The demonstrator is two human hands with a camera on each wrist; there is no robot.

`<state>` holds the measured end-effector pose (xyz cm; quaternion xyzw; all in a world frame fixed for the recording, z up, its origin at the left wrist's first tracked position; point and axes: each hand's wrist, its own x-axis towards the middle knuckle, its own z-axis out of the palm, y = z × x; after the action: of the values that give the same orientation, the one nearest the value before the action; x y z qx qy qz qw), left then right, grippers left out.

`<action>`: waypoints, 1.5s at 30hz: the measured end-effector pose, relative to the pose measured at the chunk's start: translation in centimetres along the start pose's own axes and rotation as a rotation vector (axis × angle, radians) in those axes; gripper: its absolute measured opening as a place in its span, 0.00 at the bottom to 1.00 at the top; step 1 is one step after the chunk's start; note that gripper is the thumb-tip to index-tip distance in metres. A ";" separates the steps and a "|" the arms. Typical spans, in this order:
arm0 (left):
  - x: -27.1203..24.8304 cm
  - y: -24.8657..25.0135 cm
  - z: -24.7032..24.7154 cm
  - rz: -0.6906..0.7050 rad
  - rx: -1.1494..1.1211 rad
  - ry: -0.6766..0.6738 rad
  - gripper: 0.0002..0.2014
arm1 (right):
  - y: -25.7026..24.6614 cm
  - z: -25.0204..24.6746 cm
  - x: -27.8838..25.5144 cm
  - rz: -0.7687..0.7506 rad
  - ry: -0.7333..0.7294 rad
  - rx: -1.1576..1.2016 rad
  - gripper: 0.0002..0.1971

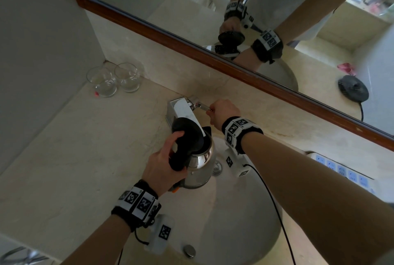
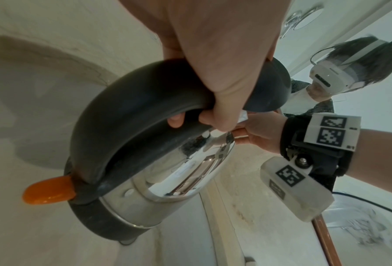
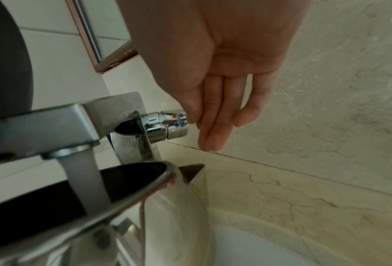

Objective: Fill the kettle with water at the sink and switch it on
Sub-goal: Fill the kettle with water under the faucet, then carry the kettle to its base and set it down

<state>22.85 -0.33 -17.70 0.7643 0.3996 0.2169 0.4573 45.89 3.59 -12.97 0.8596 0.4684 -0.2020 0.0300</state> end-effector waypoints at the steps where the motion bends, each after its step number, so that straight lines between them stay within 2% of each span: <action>1: 0.0 -0.1 0.0 0.002 0.000 0.001 0.44 | 0.0 0.0 0.0 -0.001 0.004 -0.001 0.14; 9: 0.0 -0.3 0.2 0.016 0.002 0.004 0.44 | -0.4 0.1 -0.6 0.005 0.022 -0.068 0.15; 13: 0.0 -0.5 0.2 0.026 0.017 0.015 0.44 | -1.2 0.0 -1.7 -0.053 0.005 -0.149 0.16; 18: -0.3 -0.4 0.3 0.033 0.010 0.007 0.44 | -1.5 -0.8 -4.1 -0.106 0.004 -0.132 0.15; 20: -0.4 -0.5 0.4 0.038 0.003 0.005 0.44 | -1.3 -1.3 -5.7 -0.134 0.115 -0.084 0.15; 21: -0.4 -0.6 0.4 0.045 0.006 0.007 0.43 | -1.3 -1.5 -6.6 -0.188 0.242 -0.010 0.13; 23: -0.7 -0.5 0.4 0.054 0.014 0.015 0.42 | -1.7 -1.6 -8.9 -0.397 0.556 0.149 0.09; 24: -0.8 -0.5 0.5 0.052 0.015 0.020 0.42 | -2.0 -1.5 -10.1 -0.499 0.644 0.175 0.09; 25: -0.9 -0.4 0.5 0.054 0.019 0.026 0.41 | -2.4 -1.4 -11.4 -0.583 0.640 0.151 0.09; 27: -1.2 -0.2 0.6 0.076 0.049 0.040 0.40 | -3.1 -0.5 -13.7 -0.656 0.494 -0.001 0.09; 29: -1.2 -0.1 0.8 0.097 0.082 0.041 0.42 | -4.0 0.6 -15.3 -0.635 0.355 -0.213 0.07; 31: -1.5 -0.1 0.8 0.092 0.097 0.036 0.43 | -4.9 1.3 -16.1 -0.568 0.269 -0.272 0.11; 34: -2.3 0.3 0.7 0.063 0.060 0.022 0.46 | -5.7 1.7 -16.5 -0.509 0.240 -0.290 0.10; 36: -3.0 1.1 0.7 0.104 0.061 0.036 0.46 | -6.1 1.6 -16.7 -0.495 0.214 -0.311 0.08; 37: -3.3 1.3 0.8 0.122 0.049 0.062 0.44 | -6.2 1.5 -16.9 -0.475 0.220 -0.318 0.08; 39: -3.6 1.6 0.8 0.061 -0.028 0.082 0.39 | -6.4 1.3 -17.5 -0.413 0.249 -0.288 0.08; 41: -3.9 1.4 1.0 -0.023 -0.091 0.026 0.32 | -5.9 1.1 -18.3 -0.353 0.303 -0.226 0.07; 43: -4.1 0.8 1.5 -0.020 -0.109 -0.009 0.19 | -5.0 1.0 -18.4 -0.329 0.303 -0.190 0.11; 45: -4.4 1.1 1.9 0.003 -0.117 -0.028 0.17 | -3.9 0.5 -18.9 -0.288 0.287 -0.191 0.15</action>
<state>22.02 -5.21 -17.49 0.7398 0.3784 0.2298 0.5066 33.47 -9.34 -5.81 0.7970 0.6028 -0.0345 0.0150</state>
